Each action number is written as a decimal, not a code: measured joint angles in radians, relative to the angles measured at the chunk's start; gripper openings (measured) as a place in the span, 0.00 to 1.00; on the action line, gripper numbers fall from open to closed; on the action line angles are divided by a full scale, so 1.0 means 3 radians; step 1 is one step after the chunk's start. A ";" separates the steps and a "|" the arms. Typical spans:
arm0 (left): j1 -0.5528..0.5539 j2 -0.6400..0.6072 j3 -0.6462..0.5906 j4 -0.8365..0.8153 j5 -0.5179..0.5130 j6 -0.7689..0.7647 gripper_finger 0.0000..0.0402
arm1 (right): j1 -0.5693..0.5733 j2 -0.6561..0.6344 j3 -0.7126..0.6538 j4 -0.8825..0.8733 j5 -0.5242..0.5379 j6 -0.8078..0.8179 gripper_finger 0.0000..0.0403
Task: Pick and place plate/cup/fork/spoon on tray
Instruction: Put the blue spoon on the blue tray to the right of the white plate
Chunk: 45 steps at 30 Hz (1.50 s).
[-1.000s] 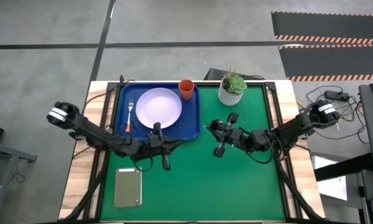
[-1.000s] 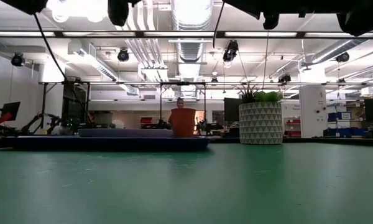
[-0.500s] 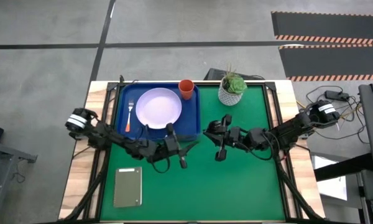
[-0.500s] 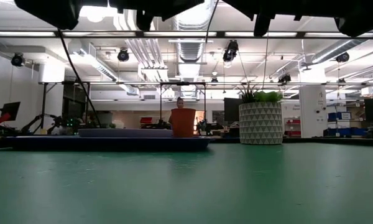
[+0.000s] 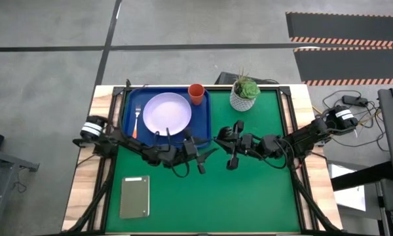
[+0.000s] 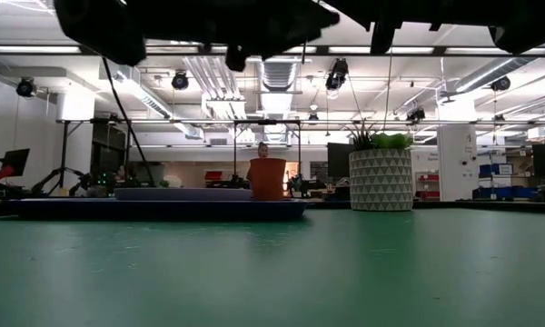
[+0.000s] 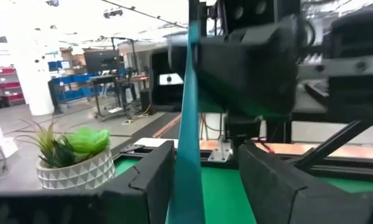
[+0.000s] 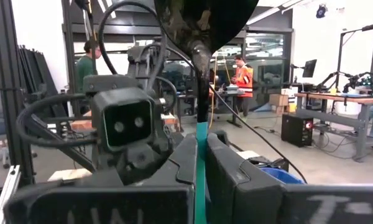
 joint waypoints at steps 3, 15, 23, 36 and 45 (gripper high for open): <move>0.0006 0.0097 0.0120 -0.0009 -0.0045 0.0061 0.35 | 0.0000 0.0000 0.0000 0.0000 0.0000 -0.0022 0.02; 0.0006 0.0085 0.0167 -0.0098 -0.0160 -0.0138 0.02 | 0.0000 0.0000 0.0000 -0.0048 -0.0007 0.0071 0.04; 0.0002 0.0055 0.0161 -0.0093 0.0294 -0.0409 0.00 | 0.0000 -0.0006 0.0000 -0.0107 -0.0163 0.0088 0.19; 0.0005 -0.0072 0.0090 -0.0094 0.0469 -0.0507 0.00 | 0.0000 -0.0058 0.0000 -0.0127 -0.0444 -0.0005 0.04; 0.0005 -0.0088 0.0018 -0.0120 0.0485 -0.0573 0.00 | -0.0001 -0.0152 0.0000 -0.0356 -0.0466 0.0015 0.02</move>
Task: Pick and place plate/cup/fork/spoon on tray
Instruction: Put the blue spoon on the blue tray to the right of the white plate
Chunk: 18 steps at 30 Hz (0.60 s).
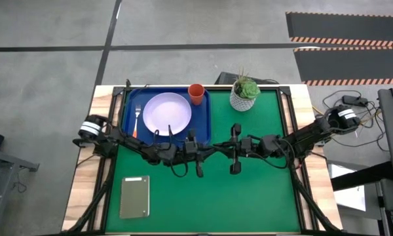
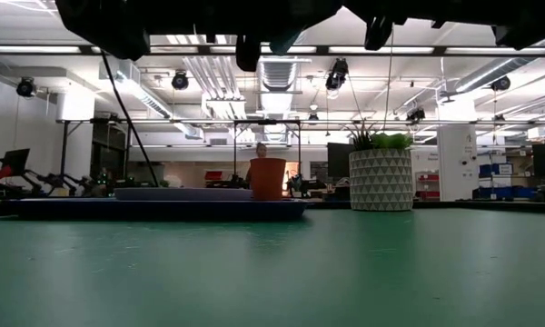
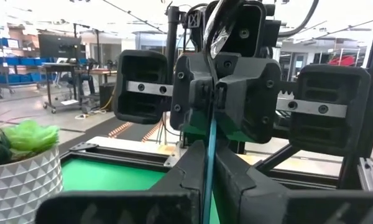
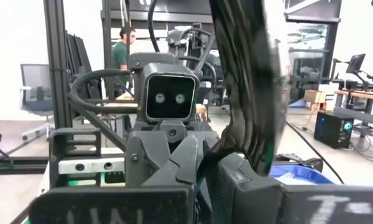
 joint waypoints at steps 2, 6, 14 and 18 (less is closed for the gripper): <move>0.0000 -0.0007 -0.0019 0.0000 -0.0012 0.0005 0.02 | 0.0000 -0.0022 0.0000 -0.0045 0.0006 -0.0002 0.02; -0.0001 -0.0015 -0.0053 -0.0005 -0.0053 0.0001 0.11 | -0.0007 -0.0076 -0.0001 -0.0043 0.0033 -0.0017 0.02; 0.0000 -0.0105 -0.0141 -0.0243 -0.0049 0.0003 0.35 | -0.0088 -0.0282 0.0000 -0.0480 0.0046 0.0038 0.02; 0.0003 -0.0359 -0.0144 -0.0873 -0.0073 0.0007 0.40 | -0.0177 -0.0481 0.0000 -0.0916 0.0023 0.0075 0.02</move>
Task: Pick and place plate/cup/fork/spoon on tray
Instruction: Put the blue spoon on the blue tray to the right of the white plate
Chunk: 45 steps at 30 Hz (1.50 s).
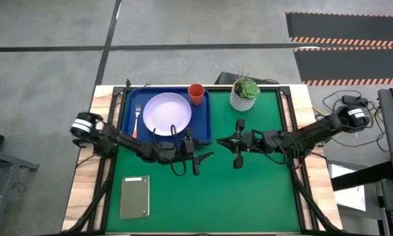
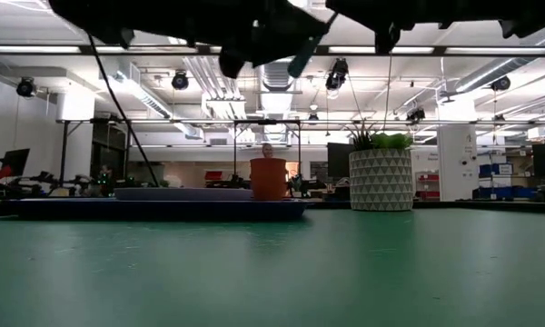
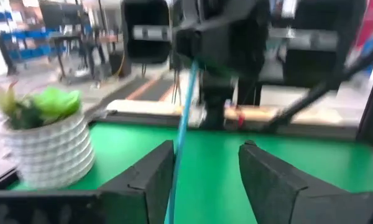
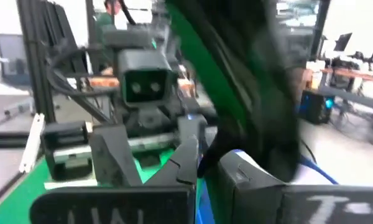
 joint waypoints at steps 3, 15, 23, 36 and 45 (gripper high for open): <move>0.0000 -0.0282 0.0000 -0.0643 0.0002 0.0001 0.41 | -0.0108 -0.0191 -0.0001 -0.0296 0.0032 0.0077 0.02; 0.0011 -0.1456 0.0002 -0.1890 -0.0240 0.1120 0.41 | -0.0838 -0.0367 0.0000 -0.1034 -0.0707 0.0849 0.02; 0.0147 -0.1685 -0.0072 -0.1887 -0.0129 0.1494 0.41 | -0.1067 0.0246 0.0346 -0.0973 -0.0986 0.0923 0.02; 0.0259 -0.1241 -0.0737 -0.0227 0.0477 0.1429 0.41 | -0.1083 0.1258 0.1282 -0.1597 -0.1651 0.0729 0.02; 0.0289 -0.0697 -0.0710 0.0326 0.0481 0.1270 0.41 | -0.1079 0.1445 0.1373 -0.1644 -0.1652 0.0754 0.02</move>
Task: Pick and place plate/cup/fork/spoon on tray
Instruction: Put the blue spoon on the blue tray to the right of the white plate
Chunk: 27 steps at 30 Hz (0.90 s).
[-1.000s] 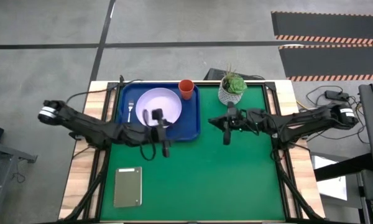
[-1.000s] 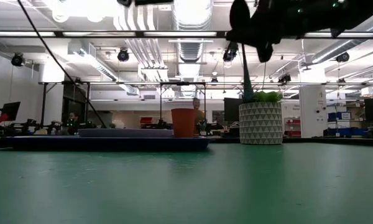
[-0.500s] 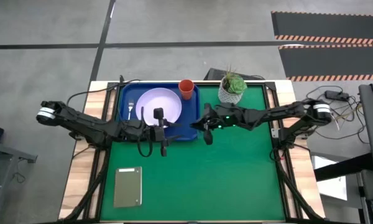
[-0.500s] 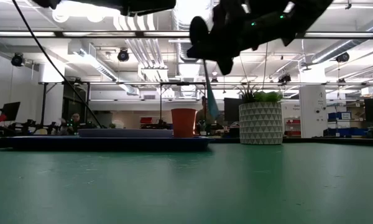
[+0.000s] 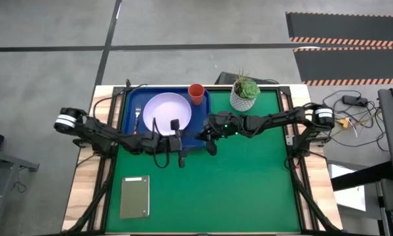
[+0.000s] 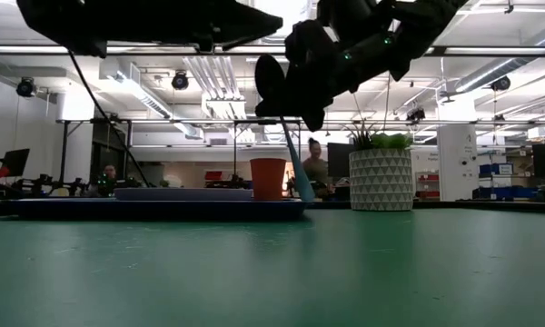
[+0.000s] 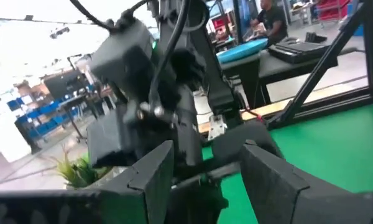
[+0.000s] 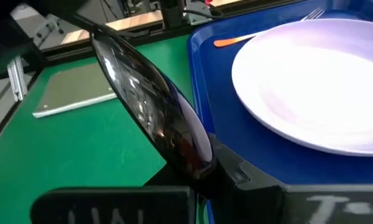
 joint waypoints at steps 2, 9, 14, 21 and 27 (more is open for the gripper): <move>0.0016 0.0061 0.0006 0.0001 -0.0040 -0.0072 0.41 | 0.0001 -0.0007 -0.0013 0.0001 -0.0001 -0.0033 0.02; 0.0041 0.0125 -0.0022 -0.0009 -0.0339 -0.0145 0.40 | 0.0008 -0.0025 -0.0047 -0.0002 -0.0003 -0.0091 0.02; 0.0093 0.0206 -0.0012 -0.0036 -0.0336 -0.0292 0.25 | 0.0008 -0.0025 -0.0049 0.0000 -0.0002 -0.0161 0.02; 0.0118 0.0241 0.0006 -0.0041 -0.0376 -0.0526 0.02 | 0.0010 -0.0025 -0.0052 -0.0023 -0.0021 -0.0160 0.02; 0.0129 0.0236 0.0086 -0.0067 -0.0387 -0.0689 0.01 | 0.0010 -0.0032 -0.0052 0.0022 -0.0024 -0.0087 0.11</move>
